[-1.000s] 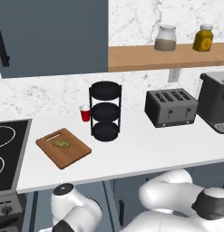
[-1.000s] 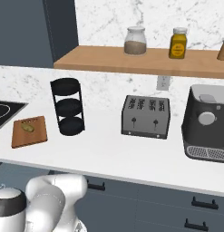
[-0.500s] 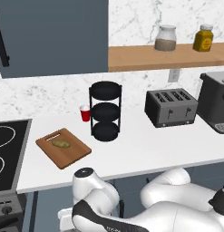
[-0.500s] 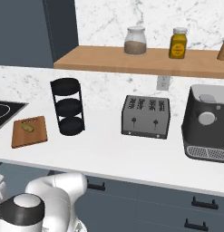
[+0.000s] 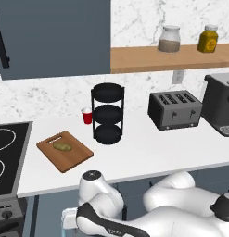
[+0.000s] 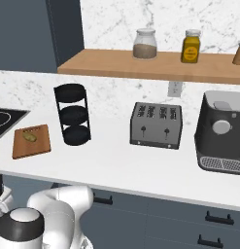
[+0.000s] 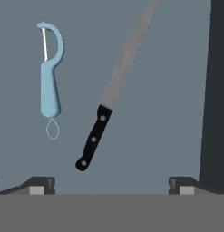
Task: Place the appropriate cutting tool for cutting the potato skin on the cutting board.
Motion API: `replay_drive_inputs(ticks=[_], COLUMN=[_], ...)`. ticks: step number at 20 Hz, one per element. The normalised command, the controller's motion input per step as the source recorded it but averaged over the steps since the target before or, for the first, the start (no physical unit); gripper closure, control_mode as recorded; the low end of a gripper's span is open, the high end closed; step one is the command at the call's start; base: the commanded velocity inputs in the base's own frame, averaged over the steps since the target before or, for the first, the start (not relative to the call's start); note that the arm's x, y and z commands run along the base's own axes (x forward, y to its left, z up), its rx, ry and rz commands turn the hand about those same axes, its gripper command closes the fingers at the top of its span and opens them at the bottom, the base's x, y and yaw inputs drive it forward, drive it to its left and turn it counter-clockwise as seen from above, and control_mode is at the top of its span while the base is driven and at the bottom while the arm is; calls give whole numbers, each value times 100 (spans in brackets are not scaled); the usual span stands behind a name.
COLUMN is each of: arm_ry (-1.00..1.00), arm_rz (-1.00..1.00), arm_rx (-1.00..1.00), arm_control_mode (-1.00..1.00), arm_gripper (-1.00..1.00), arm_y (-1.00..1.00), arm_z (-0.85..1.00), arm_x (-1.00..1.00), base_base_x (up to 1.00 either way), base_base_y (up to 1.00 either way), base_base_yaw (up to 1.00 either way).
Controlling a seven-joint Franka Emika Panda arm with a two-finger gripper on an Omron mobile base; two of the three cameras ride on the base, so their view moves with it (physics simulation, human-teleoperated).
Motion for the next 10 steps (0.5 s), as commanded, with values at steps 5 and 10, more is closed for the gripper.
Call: replay_drive_inputs(ticks=[5,10], arm_ry=[0,5], arm_rz=[-1,-1], arm_rx=[-3,-7], arm_control_mode=[-100,-100], arm_gripper=[-100,-100], arm_y=[12,11], arm_z=[-1,-8], arm_x=[22,19], base_base_x=[0,0], base_base_y=[0,0], base_base_yaw=[0,0])
